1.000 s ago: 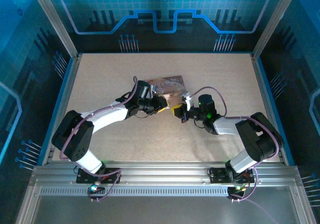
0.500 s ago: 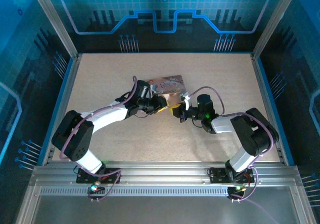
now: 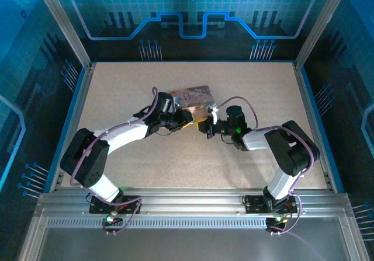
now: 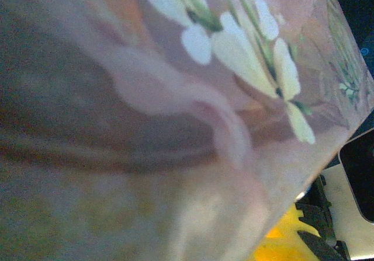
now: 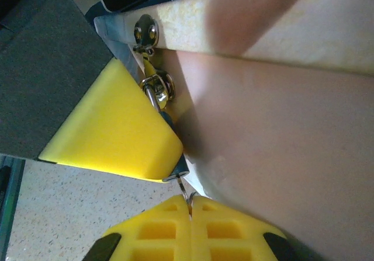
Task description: Unlock the padlock with the key
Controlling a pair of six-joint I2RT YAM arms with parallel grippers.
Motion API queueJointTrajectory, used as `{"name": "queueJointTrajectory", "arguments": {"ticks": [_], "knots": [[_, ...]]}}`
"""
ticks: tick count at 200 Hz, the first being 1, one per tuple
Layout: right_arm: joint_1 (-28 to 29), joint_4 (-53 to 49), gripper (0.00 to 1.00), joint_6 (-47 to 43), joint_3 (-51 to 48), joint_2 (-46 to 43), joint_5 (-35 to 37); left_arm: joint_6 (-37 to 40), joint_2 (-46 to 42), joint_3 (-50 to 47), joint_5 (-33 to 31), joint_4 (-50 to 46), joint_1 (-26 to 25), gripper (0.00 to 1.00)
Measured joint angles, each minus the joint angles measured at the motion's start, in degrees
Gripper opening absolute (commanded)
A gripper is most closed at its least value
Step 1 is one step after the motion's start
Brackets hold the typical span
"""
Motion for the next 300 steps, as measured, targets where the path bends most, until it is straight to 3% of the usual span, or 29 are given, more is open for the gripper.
{"name": "queueJointTrajectory", "arguments": {"ticks": [254, 300], "knots": [[0.0, -6.7, 0.0, 0.4, 3.0, 2.6, 3.1, 0.0, 5.5, -0.1, -0.7, 5.2, 0.5, 0.18], [-0.2, -7.9, 0.0, -0.5, 1.8, 2.8, 4.6, 0.0, 8.1, -0.2, -0.5, 7.4, -0.1, 0.26]]}}
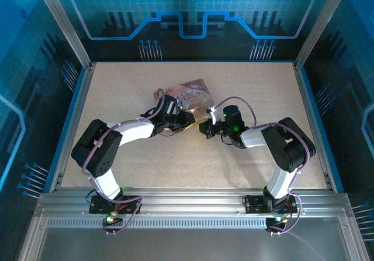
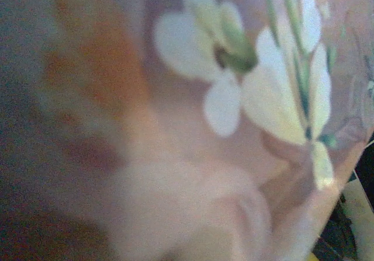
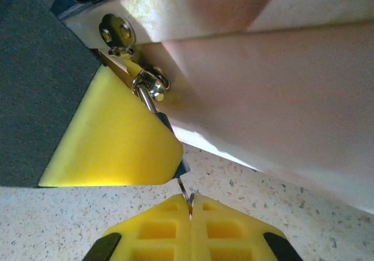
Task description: Unlock the padlock with the key
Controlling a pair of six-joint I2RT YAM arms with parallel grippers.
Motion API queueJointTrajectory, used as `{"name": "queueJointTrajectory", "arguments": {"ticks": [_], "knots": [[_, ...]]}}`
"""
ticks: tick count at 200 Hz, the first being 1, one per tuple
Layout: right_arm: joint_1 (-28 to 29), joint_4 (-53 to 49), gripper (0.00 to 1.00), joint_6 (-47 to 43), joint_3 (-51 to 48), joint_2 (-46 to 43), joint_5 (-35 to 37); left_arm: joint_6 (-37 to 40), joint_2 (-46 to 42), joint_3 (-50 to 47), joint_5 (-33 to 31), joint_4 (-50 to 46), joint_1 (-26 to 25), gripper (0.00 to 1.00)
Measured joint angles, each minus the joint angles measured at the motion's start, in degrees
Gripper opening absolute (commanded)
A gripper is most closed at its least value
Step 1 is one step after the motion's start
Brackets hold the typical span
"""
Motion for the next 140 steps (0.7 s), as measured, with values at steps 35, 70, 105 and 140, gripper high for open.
{"name": "queueJointTrajectory", "arguments": {"ticks": [35, 70, 105, 140], "knots": [[-0.4, 0.5, 0.0, -0.3, -1.7, 0.1, -0.3, -0.3, 1.2, -0.3, 0.5, 1.6, -0.7, 0.38], [-0.5, 0.0, 0.0, -0.3, -2.4, 1.0, -0.9, -1.6, 1.2, -1.9, 1.5, 3.1, -1.1, 0.51], [-0.5, -2.8, 0.0, -0.1, -2.3, 1.8, -1.2, -2.1, -1.8, -4.4, 1.7, 3.3, -1.1, 0.61], [-0.5, -5.5, 0.0, 1.1, -1.5, 1.7, -2.3, -2.6, -9.6, -7.9, 0.6, 3.1, -1.1, 0.62]]}}
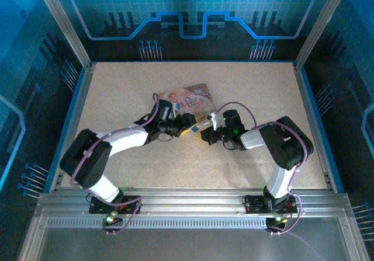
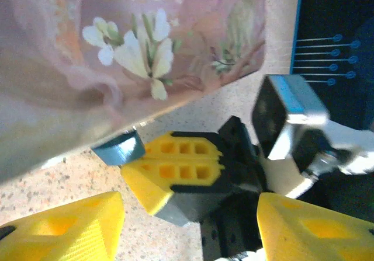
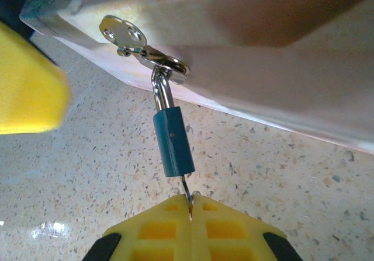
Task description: Unlock the padlock with the key
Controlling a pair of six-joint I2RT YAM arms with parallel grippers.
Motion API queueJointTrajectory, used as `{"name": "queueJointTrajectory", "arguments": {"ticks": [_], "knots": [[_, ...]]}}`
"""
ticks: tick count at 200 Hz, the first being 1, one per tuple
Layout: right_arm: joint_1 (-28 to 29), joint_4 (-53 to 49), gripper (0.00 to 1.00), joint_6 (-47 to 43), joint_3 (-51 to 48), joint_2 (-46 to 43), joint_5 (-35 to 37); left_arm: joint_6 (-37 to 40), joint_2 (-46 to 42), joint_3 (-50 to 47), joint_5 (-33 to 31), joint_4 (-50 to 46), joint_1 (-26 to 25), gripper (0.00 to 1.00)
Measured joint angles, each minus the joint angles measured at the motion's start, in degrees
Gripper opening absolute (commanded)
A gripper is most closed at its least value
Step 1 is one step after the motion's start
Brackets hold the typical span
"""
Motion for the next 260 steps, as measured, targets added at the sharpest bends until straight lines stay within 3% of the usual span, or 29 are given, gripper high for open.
{"name": "queueJointTrajectory", "arguments": {"ticks": [90, 149, 201, 260], "knots": [[0.4, -12.3, 0.0, 10.2, 2.2, -6.0, -0.8, -7.8, -10.4, -12.7, -11.1, 6.1, -5.0, 0.63], [2.6, -19.0, 0.0, 17.9, 4.3, -7.7, 0.6, -12.2, -9.4, -14.6, -14.1, 12.8, -5.4, 0.64], [4.5, -17.0, 0.0, 27.1, 4.3, -7.7, 1.6, -14.4, -5.4, -14.6, -14.6, 16.4, -6.5, 0.65], [5.3, -16.3, 0.0, 29.9, 4.4, -7.7, 2.5, -16.4, -0.6, -14.6, -14.6, 19.9, -6.6, 0.58]]}}
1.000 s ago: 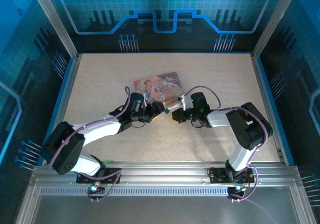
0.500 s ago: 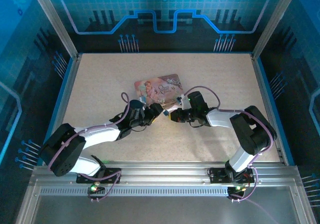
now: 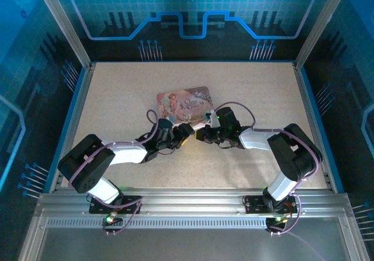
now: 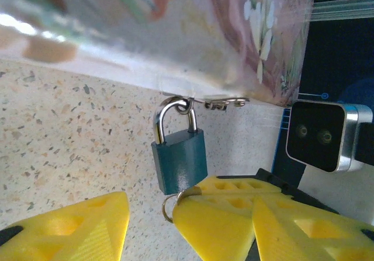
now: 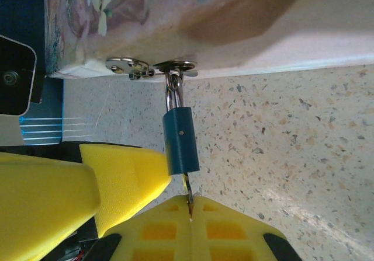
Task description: Unlock the padlock with the key
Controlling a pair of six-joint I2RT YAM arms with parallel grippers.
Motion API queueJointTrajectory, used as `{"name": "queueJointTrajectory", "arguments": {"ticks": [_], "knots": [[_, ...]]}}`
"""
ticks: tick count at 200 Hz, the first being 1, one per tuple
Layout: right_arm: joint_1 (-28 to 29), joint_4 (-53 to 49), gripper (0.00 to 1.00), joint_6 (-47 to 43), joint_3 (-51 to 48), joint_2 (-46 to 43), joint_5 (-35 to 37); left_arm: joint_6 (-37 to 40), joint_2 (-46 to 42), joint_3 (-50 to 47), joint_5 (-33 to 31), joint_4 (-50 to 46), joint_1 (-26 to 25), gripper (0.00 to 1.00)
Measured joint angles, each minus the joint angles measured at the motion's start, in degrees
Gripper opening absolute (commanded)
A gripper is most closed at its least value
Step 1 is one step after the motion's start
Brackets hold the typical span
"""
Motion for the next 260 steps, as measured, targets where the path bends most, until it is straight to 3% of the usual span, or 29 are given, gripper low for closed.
{"name": "queueJointTrajectory", "arguments": {"ticks": [36, 98, 152, 206, 260], "knots": [[0.2, 0.0, 0.0, 0.5, 0.1, 0.0, 0.1, -0.5, 1.1, 0.0, -0.2, 2.6, 0.0, 0.52], [0.4, 0.2, 0.0, 0.9, 0.1, 0.0, 0.7, -2.0, 2.3, 0.0, -1.1, 5.3, 0.0, 0.52], [0.5, 0.5, 0.0, 1.1, 0.1, 0.2, 0.7, -2.4, 2.0, 0.9, -2.3, 2.7, -0.2, 0.54], [0.6, 1.1, 0.0, 1.2, 0.4, 0.8, 0.7, -3.2, 0.3, 1.0, -5.5, -3.1, -1.2, 0.46], [0.9, 1.4, 0.0, 1.7, 0.8, 1.2, 0.9, -3.5, 1.4, 1.0, -7.7, -0.4, -2.5, 0.43]]}}
